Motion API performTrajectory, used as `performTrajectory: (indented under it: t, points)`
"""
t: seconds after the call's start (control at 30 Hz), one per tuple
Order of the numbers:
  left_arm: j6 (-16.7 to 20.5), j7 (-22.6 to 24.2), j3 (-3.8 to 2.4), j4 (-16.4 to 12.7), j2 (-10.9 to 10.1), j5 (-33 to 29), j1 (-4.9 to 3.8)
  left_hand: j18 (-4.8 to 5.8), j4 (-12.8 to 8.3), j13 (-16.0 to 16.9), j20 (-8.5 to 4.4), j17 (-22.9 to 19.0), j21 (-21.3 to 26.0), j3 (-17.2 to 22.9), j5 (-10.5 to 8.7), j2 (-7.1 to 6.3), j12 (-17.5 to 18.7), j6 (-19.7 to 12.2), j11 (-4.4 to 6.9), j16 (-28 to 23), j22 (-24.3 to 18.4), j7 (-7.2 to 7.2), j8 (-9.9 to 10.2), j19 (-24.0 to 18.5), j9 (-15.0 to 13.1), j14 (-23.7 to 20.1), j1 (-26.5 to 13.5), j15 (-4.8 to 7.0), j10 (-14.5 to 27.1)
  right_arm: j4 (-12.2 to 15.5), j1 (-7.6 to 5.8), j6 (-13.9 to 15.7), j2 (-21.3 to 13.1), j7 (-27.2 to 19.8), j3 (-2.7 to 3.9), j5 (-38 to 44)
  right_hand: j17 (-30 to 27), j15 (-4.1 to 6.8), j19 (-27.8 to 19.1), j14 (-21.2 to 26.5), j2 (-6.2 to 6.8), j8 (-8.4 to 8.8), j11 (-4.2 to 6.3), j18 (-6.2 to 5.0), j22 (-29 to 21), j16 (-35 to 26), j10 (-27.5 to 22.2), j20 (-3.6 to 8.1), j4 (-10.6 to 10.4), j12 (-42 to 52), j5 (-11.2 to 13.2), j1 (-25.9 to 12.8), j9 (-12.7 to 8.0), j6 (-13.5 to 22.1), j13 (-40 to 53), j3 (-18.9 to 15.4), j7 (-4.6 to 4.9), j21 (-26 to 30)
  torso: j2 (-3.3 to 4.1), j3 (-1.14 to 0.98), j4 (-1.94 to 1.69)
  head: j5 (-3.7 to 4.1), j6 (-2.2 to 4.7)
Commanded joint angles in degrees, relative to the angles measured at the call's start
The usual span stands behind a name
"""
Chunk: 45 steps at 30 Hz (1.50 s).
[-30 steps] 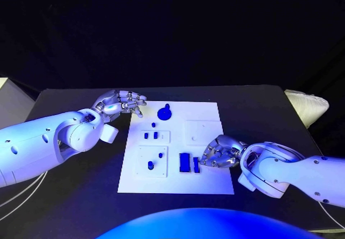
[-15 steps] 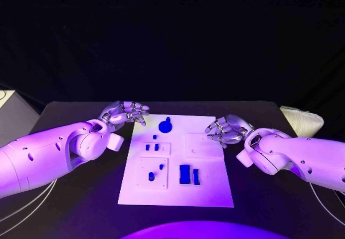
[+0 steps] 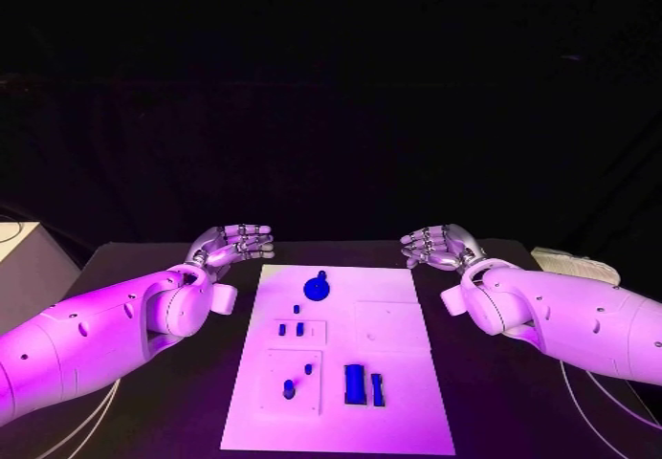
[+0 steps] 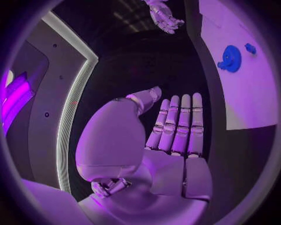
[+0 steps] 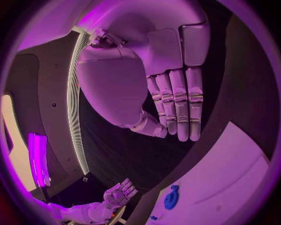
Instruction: Assemble the parts on the task board
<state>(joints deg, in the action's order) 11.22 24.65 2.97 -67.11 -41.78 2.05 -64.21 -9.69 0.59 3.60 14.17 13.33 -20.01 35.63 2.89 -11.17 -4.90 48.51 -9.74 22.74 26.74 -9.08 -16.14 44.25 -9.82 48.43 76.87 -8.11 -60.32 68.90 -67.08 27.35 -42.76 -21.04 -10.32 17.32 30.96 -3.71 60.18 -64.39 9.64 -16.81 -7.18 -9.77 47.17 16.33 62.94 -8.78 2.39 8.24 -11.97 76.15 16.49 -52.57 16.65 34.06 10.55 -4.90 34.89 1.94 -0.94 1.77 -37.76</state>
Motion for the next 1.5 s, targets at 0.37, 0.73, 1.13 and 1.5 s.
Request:
performTrajectory:
  t: [0.37,0.73,1.13,1.5]
  points:
    - [7.55,1.08,-0.68,-5.40,-0.74,-0.45,0.94,9.69,-0.59,-3.60,-14.17,-13.33,20.01,-35.63,-2.89,11.17,4.90,-48.51,9.74,-22.74,-26.74,9.08,16.14,-44.25,9.82,-48.43,-76.87,8.11,60.32,7.84,2.53,6.16,-0.77,-3.08,3.77,-6.18,-30.96,3.71,-60.18,64.39,-9.64,16.81,7.18,9.77,-47.17,-16.33,-62.94,8.78,-2.39,-8.24,11.97,-76.15,-16.49,52.57,-16.65,-34.06,-10.55,4.90,-3.11,-1.63,0.80,-1.49,2.79]
    - [25.93,4.03,-2.34,-18.05,-2.31,-1.61,3.19,9.69,-0.59,-3.60,-14.17,-13.33,20.01,-35.63,-2.89,11.17,4.90,-48.51,9.74,-22.74,-26.74,9.08,16.14,-44.25,9.82,-48.43,-76.87,8.11,60.32,20.14,6.62,16.03,-1.85,-8.36,9.86,-16.55,-30.96,3.71,-60.18,64.39,-9.64,16.81,7.18,9.77,-47.17,-16.33,-62.94,8.78,-2.39,-8.24,11.97,-76.15,-16.49,52.57,-16.65,-34.06,-10.55,4.90,-3.71,-1.94,0.94,-1.77,3.38]
    - [32.90,5.15,-2.97,-22.85,-2.91,-2.05,4.05,9.69,-0.59,-3.60,-14.17,-13.33,20.01,-35.63,-2.89,11.17,4.90,-48.51,9.74,-22.74,-26.74,9.08,16.14,-44.25,9.82,-48.43,-76.87,8.11,60.32,21.05,6.92,16.76,-1.93,-8.75,10.32,-17.32,-30.96,3.71,-60.18,64.39,-9.64,16.81,7.18,9.77,-47.17,-16.33,-62.94,8.78,-2.39,-8.24,11.97,-76.15,-16.49,52.57,-16.65,-34.06,-10.55,4.90,-3.71,-1.94,0.94,-1.77,3.38]
    - [32.90,5.15,-2.97,-22.85,-2.91,-2.05,4.05,9.69,-0.59,-3.60,-14.17,-13.33,20.01,-35.63,-2.89,11.17,4.90,-48.51,9.74,-22.74,-26.74,9.08,16.14,-44.25,9.82,-48.43,-76.87,8.11,60.32,21.05,6.92,16.76,-1.93,-8.75,10.32,-17.32,-30.96,3.71,-60.18,64.39,-9.64,16.81,7.18,9.77,-47.17,-16.33,-62.94,8.78,-2.39,-8.24,11.97,-76.15,-16.49,52.57,-16.65,-34.06,-10.55,4.90,-3.71,-1.94,0.94,-1.77,3.38]
